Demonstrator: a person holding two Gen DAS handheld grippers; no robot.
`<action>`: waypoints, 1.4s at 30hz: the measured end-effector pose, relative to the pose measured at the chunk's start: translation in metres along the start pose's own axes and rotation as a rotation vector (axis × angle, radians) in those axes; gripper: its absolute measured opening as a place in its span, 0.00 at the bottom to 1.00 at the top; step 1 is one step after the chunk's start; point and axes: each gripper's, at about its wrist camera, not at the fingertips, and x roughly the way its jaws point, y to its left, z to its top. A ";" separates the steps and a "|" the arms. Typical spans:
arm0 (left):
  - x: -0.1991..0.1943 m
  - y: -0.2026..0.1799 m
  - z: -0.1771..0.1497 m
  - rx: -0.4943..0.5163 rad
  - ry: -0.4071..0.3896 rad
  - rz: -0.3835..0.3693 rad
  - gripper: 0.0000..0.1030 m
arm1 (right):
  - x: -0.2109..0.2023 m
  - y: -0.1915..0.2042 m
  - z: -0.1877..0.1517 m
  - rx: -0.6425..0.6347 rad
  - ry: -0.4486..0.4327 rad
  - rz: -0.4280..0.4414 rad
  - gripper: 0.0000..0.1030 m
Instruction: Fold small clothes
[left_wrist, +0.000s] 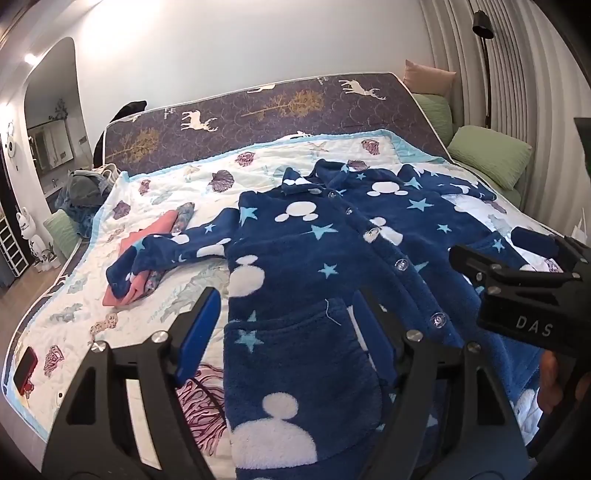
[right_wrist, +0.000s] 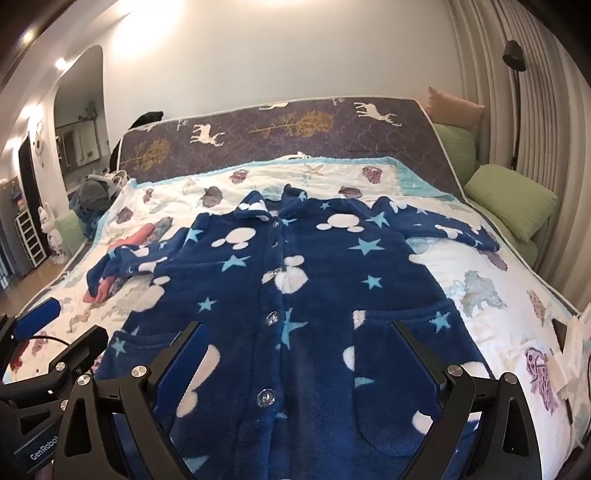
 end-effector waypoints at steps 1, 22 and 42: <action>0.001 0.000 0.000 -0.001 0.002 -0.002 0.72 | 0.000 0.000 0.000 0.003 -0.005 0.000 0.95; -0.001 0.000 -0.004 0.002 0.012 -0.008 0.73 | 0.000 0.004 -0.004 -0.013 -0.011 0.014 0.95; 0.007 0.014 -0.005 -0.118 0.055 -0.053 0.73 | 0.000 0.007 -0.003 -0.022 0.003 0.018 0.95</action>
